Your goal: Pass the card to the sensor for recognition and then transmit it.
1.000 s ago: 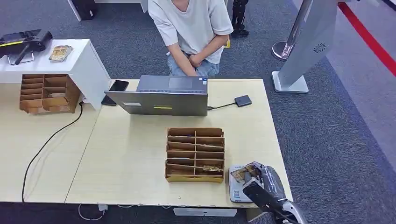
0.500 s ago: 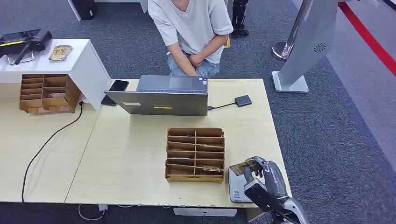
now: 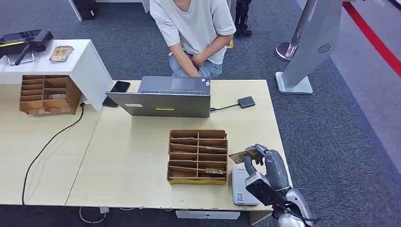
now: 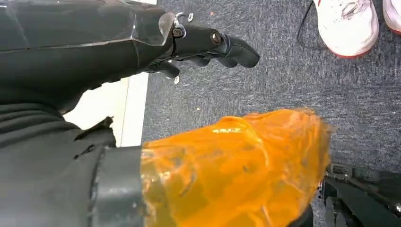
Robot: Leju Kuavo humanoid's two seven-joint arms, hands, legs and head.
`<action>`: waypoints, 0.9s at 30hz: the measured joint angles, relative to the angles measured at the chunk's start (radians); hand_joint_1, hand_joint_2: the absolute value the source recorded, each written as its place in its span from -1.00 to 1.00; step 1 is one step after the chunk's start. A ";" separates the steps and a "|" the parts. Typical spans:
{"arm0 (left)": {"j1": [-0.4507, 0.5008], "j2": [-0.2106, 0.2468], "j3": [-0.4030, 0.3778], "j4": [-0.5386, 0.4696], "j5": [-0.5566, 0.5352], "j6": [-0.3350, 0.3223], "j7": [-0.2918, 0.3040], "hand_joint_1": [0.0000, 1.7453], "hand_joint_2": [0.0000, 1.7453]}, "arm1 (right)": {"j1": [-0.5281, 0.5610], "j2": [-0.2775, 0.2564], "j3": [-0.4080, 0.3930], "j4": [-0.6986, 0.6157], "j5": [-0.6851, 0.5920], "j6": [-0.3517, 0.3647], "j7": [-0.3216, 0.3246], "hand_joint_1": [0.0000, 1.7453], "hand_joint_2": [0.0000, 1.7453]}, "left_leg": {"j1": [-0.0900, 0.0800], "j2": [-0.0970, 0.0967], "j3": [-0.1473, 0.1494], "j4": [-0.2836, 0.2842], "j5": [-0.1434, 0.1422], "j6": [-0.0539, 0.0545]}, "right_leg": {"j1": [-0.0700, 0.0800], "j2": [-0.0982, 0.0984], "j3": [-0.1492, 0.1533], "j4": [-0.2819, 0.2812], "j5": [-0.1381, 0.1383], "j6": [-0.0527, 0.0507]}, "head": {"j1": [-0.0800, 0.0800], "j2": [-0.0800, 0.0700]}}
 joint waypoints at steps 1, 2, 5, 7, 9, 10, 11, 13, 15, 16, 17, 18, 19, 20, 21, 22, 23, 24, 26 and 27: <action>0.000 0.000 0.000 0.000 -0.001 0.000 0.000 -1.00 -1.00 | -0.007 0.001 0.004 -0.001 0.000 -0.001 -0.001 1.00 1.00 | 0.000 0.000 0.000 0.000 0.000 0.000 | 0.000 0.000 0.000 0.000 0.000 0.000 | 0.000 0.000; 0.000 0.000 0.000 0.000 -0.002 0.000 0.001 -1.00 -1.00 | -0.014 0.003 0.010 -0.002 0.000 -0.002 -0.002 1.00 1.00 | 0.000 0.000 0.000 0.000 0.000 0.000 | 0.000 0.000 0.000 0.000 0.000 0.000 | 0.000 0.000; 0.000 0.000 0.000 0.000 -0.003 0.000 0.003 -1.00 -1.00 | -0.040 0.007 0.021 -0.003 0.000 -0.003 -0.002 1.00 1.00 | 0.000 0.000 0.000 0.000 0.000 0.000 | 0.000 0.000 0.000 0.000 0.000 0.000 | 0.000 0.000; 0.000 0.000 0.000 0.000 -0.003 0.000 0.006 -1.00 -1.00 | -0.062 0.010 0.032 -0.007 0.000 -0.002 -0.002 1.00 1.00 | 0.000 0.000 0.000 0.000 0.000 0.000 | 0.000 0.000 0.000 0.000 0.000 0.000 | 0.000 0.000; 0.000 0.000 0.000 0.000 -0.005 0.000 0.006 -1.00 -1.00 | -0.082 0.013 0.039 -0.008 0.000 0.000 0.003 1.00 1.00 | 0.000 0.000 0.000 0.000 0.000 0.000 | 0.000 0.000 0.000 0.000 0.000 0.000 | 0.000 0.000; 0.000 0.000 0.000 0.000 -0.005 0.000 0.006 -1.00 -1.00 | -0.091 0.015 0.043 -0.010 0.000 0.002 0.005 1.00 1.00 | 0.000 0.000 0.000 0.000 0.000 0.000 | 0.000 0.000 0.000 0.000 0.000 0.000 | 0.000 0.000; 0.000 0.000 0.000 0.000 -0.006 0.000 0.006 -1.00 -1.00 | -0.101 0.017 0.045 -0.010 0.000 0.002 0.005 1.00 1.00 | 0.000 0.000 0.000 0.000 0.000 0.000 | 0.000 0.000 0.000 0.000 0.000 0.000 | 0.000 0.000; 0.000 0.000 0.000 0.000 -0.009 -0.001 0.007 -1.00 -1.00 | -0.125 0.022 0.054 -0.010 0.000 0.005 0.006 1.00 1.00 | 0.000 0.000 0.000 0.000 0.000 0.000 | 0.000 0.000 0.000 0.000 0.000 0.000 | 0.000 0.000; 0.000 0.000 -0.001 0.000 -0.011 -0.002 0.007 -1.00 -1.00 | -0.147 0.025 0.064 -0.010 -0.002 0.005 0.009 1.00 1.00 | 0.000 0.000 0.000 0.000 0.000 0.000 | 0.000 0.000 0.000 0.000 0.000 0.000 | 0.000 0.000; 0.000 0.000 -0.001 0.000 -0.012 -0.002 0.007 -1.00 -1.00 | -0.158 0.028 0.068 -0.010 -0.003 0.005 0.012 1.00 1.00 | 0.000 0.000 0.000 0.000 0.000 0.000 | 0.000 0.000 0.000 0.000 0.000 0.000 | 0.000 0.000; -0.001 0.000 -0.001 0.000 -0.014 -0.002 0.007 -1.00 -1.00 | -0.170 0.032 0.071 -0.009 -0.004 0.005 0.016 1.00 1.00 | 0.000 0.000 0.000 0.000 0.000 0.000 | 0.000 0.000 0.000 0.000 0.000 0.000 | 0.000 0.000; -0.001 0.000 -0.001 0.000 -0.017 -0.002 0.007 -1.00 -1.00 | -0.180 0.036 0.076 -0.009 -0.006 0.004 0.017 1.00 1.00 | 0.000 0.000 0.000 0.000 0.000 0.000 | 0.000 0.000 0.000 0.000 0.000 0.000 | 0.000 0.000; -0.001 0.000 -0.002 0.000 -0.018 -0.002 0.007 -1.00 -1.00 | -0.190 0.040 0.082 -0.008 -0.008 0.004 0.018 1.00 1.00 | 0.000 0.000 0.000 0.000 0.000 0.000 | 0.000 0.000 0.000 0.000 0.000 0.000 | 0.000 0.000; -0.001 0.000 -0.002 0.000 -0.019 -0.002 0.007 -1.00 -1.00 | -0.199 0.043 0.085 -0.006 -0.011 0.002 0.019 1.00 1.00 | 0.000 0.000 0.000 0.000 0.000 0.000 | 0.000 0.000 0.000 0.000 0.000 0.000 | 0.000 0.000; -0.001 0.000 -0.002 0.000 -0.021 -0.003 0.007 -1.00 -1.00 | -0.208 0.048 0.088 -0.004 -0.014 -0.001 0.021 1.00 1.00 | 0.000 0.000 0.000 0.000 0.000 0.000 | 0.000 0.000 0.000 0.000 0.000 0.000 | 0.000 0.000; -0.001 0.000 -0.003 0.000 -0.024 -0.003 0.007 -1.00 -1.00 | -0.218 0.054 0.091 0.000 -0.014 -0.006 0.024 1.00 1.00 | 0.000 0.000 0.000 0.000 0.000 0.000 | 0.000 0.000 0.000 0.001 0.000 0.000 | 0.000 0.000; -0.001 0.000 -0.003 0.000 -0.024 -0.005 0.007 -1.00 -1.00 | -0.230 0.058 0.093 0.003 -0.013 -0.011 0.025 1.00 1.00 | 0.000 0.000 0.000 0.000 0.000 0.000 | 0.000 0.000 0.000 0.001 0.000 0.000 | 0.000 0.000; -0.001 0.000 -0.003 0.000 -0.026 -0.005 0.007 -1.00 -1.00 | -0.242 0.064 0.097 0.008 -0.010 -0.021 0.029 1.00 1.00 | 0.000 0.000 0.000 0.000 0.000 0.000 | 0.000 0.000 0.000 0.001 0.000 0.000 | 0.000 0.000; -0.001 0.000 -0.005 0.000 -0.027 -0.009 0.007 -1.00 -1.00 | -0.266 0.075 0.103 0.018 -0.002 -0.044 0.040 1.00 1.00 | 0.000 0.000 0.000 0.000 0.001 0.000 | 0.000 0.000 0.000 0.001 0.000 0.000 | 0.000 0.000; -0.001 0.000 -0.006 0.000 -0.028 -0.011 0.008 -1.00 -1.00 | -0.278 0.081 0.106 0.023 0.001 -0.051 0.045 1.00 1.00 | 0.000 0.000 0.000 0.000 0.001 0.000 | 0.000 0.000 0.000 0.001 0.000 0.000 | 0.000 0.000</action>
